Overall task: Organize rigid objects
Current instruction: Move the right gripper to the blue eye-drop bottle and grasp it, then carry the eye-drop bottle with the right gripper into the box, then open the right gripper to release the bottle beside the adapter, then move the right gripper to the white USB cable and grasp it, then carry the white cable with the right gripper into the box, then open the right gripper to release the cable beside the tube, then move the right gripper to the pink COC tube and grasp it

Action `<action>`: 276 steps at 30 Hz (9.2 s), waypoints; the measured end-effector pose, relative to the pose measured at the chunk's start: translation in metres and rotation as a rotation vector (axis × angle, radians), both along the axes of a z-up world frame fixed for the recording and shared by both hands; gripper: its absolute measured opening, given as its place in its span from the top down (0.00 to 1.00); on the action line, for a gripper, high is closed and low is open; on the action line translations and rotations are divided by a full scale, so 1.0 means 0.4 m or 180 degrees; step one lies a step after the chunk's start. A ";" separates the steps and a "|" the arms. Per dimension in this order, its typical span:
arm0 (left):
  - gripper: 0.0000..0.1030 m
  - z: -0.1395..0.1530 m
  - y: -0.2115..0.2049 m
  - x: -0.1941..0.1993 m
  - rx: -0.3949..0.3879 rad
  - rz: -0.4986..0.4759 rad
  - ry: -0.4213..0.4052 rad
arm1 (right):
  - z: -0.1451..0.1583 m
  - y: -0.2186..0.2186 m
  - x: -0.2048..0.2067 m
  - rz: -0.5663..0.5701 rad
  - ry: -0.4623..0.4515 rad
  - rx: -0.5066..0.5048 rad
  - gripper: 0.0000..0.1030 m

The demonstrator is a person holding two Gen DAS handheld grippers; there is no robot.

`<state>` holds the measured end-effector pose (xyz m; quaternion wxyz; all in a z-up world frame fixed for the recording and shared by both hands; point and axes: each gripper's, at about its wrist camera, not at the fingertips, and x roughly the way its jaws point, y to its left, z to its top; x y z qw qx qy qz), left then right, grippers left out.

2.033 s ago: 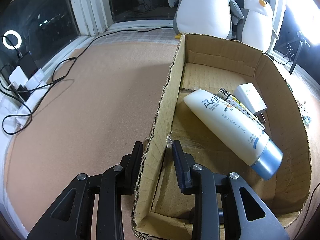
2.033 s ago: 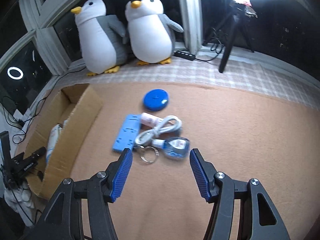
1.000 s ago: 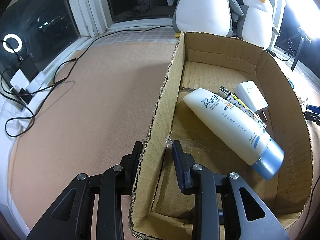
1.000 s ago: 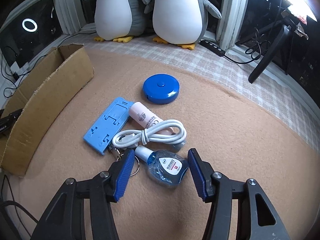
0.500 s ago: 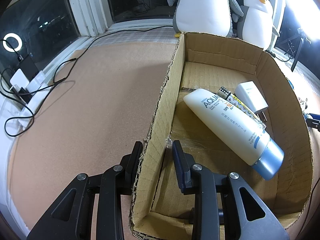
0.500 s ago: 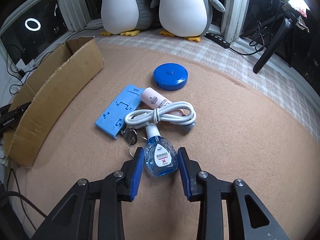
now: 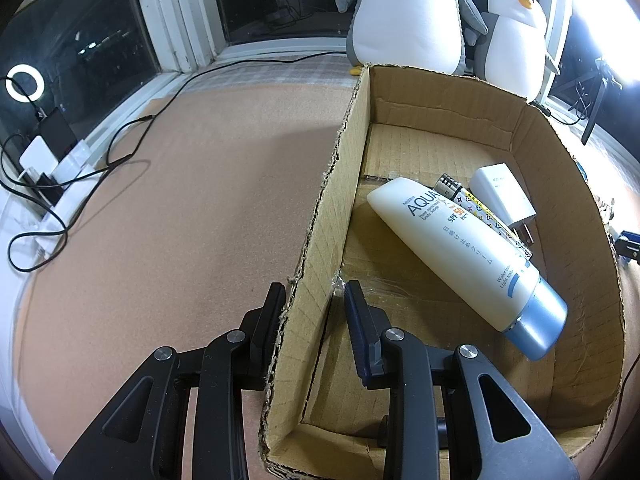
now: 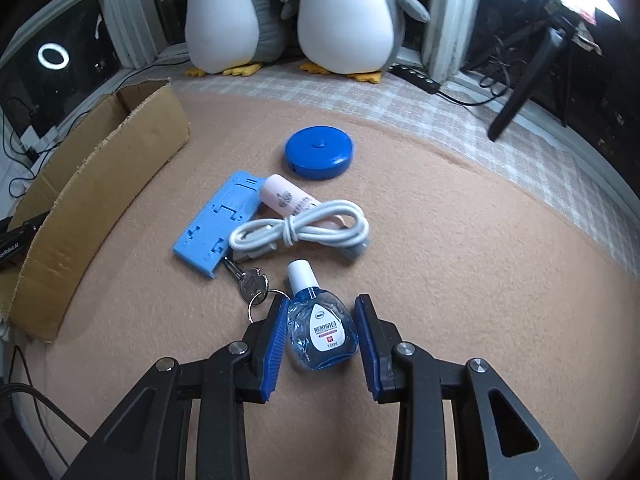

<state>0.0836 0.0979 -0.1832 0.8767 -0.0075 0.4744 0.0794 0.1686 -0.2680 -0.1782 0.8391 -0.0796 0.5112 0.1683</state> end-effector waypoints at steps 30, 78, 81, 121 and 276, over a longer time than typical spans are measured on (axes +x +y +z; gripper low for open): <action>0.72 -0.002 0.000 0.002 -0.0050 0.0019 -0.0016 | 0.234 0.234 -0.067 0.0138 -0.0374 0.0571 0.71; 0.72 -0.003 0.008 0.002 -0.0074 0.0033 -0.0031 | 0.150 0.562 -0.035 0.0601 -0.0133 0.0535 0.54; 0.72 -0.003 0.008 0.002 -0.0073 0.0032 -0.0030 | 0.154 0.548 -0.036 0.0542 -0.0127 0.0561 0.54; 0.72 -0.003 0.006 0.005 -0.0069 0.0030 -0.0031 | 0.010 -0.007 0.078 -0.1657 0.0830 0.1376 0.54; 0.72 -0.001 -0.003 0.018 0.0029 0.0032 0.0022 | 0.007 0.059 0.151 0.0352 0.0066 0.0029 0.69</action>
